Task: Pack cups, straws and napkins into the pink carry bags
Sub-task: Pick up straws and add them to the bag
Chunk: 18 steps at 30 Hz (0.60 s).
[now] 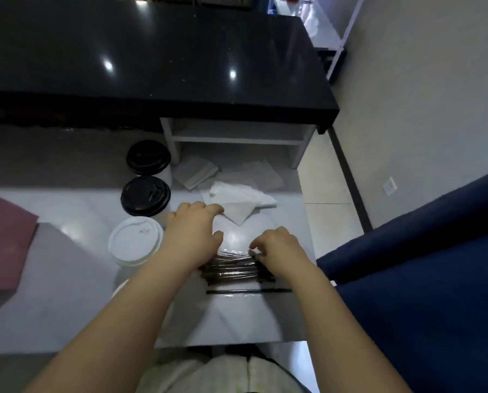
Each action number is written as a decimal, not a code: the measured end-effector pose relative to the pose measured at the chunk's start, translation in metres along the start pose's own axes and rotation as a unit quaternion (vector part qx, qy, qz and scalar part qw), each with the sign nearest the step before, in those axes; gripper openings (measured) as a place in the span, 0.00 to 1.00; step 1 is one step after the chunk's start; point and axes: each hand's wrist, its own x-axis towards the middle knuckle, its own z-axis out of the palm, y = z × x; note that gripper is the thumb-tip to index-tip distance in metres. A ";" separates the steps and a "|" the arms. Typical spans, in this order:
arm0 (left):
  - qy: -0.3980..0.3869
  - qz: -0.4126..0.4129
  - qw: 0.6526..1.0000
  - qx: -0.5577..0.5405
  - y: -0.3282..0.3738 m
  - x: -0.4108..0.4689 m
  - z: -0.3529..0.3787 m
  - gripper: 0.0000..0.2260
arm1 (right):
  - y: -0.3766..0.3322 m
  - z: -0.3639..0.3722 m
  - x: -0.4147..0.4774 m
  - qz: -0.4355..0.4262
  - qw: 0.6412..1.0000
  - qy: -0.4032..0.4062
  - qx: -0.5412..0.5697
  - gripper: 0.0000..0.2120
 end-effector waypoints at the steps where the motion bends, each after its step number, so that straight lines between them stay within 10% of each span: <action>1: 0.007 -0.020 1.000 0.000 -0.002 0.000 -0.002 0.22 | 0.001 0.001 0.005 -0.017 1.000 -0.006 -0.010 0.10; 18: 0.078 -0.109 0.989 -0.056 0.027 -0.034 0.031 0.19 | 0.028 -0.005 0.027 -0.084 0.992 -0.069 0.067 0.08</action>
